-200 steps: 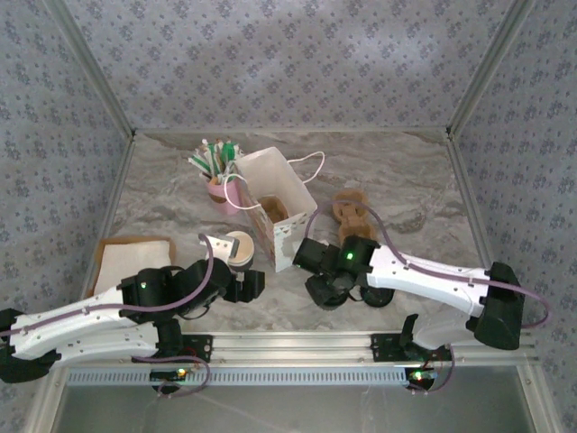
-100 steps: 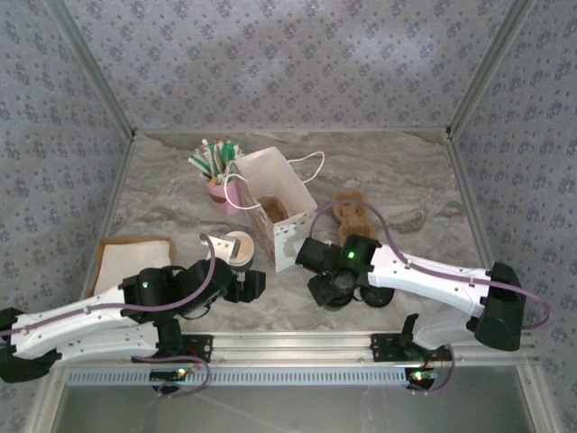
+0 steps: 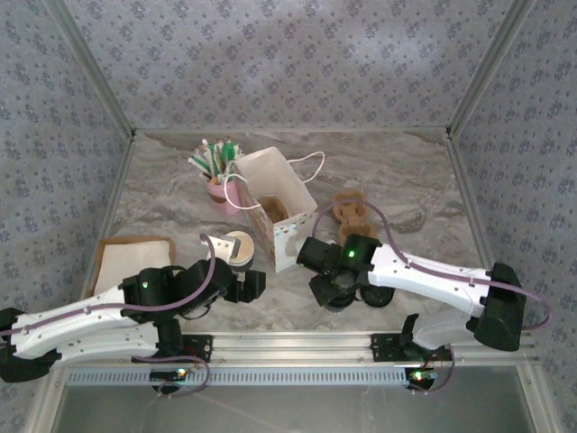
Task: Pack the takeout coffee
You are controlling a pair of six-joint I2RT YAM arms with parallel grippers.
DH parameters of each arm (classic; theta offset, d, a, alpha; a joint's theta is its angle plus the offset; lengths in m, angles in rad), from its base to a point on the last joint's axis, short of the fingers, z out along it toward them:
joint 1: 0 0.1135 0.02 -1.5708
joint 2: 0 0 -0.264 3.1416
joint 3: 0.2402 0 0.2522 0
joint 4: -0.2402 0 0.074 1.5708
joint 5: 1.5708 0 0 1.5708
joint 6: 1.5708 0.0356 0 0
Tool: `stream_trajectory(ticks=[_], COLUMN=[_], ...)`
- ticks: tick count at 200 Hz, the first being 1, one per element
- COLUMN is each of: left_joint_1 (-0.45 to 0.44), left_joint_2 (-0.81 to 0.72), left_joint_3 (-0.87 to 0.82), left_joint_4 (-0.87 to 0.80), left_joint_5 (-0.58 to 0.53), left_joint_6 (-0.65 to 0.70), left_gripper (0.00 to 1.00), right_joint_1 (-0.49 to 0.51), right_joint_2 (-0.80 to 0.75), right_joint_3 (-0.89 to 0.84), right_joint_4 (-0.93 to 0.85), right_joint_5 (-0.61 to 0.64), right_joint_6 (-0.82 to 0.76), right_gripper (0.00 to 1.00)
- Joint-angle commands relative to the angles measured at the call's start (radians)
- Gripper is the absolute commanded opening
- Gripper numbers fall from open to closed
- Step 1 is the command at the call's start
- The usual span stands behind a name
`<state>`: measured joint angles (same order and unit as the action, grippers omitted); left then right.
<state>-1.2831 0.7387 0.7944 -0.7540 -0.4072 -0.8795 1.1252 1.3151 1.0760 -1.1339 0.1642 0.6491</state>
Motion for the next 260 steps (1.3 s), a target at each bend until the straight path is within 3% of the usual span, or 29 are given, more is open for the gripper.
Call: stream_trajectory(ticks=[1,79,260], left_joint_1=[-0.004,-0.004,-0.005], left_joint_2=[-0.003,-0.001,-0.002], left_joint_3=[0.020,0.019,0.014], left_joint_4=[0.022,0.025,0.027], left_joint_5=[0.006,0.009,0.012], left_joint_6=[0.019,0.019,0.019], left_gripper=[0.99,0.99,0.99], right_joint_1=[-0.004,-0.007,-0.015], right_joint_2=[-0.009,-0.039,-0.021], right_joint_3=[0.002,0.009,-0.004], right_joint_4=[-0.047,-0.058,-0.059], right_joint_5=[0.004,0.015,-0.022], right_joint_6=[0.035,0.041,0.066], right_gripper=[0.80,0.84,0.81])
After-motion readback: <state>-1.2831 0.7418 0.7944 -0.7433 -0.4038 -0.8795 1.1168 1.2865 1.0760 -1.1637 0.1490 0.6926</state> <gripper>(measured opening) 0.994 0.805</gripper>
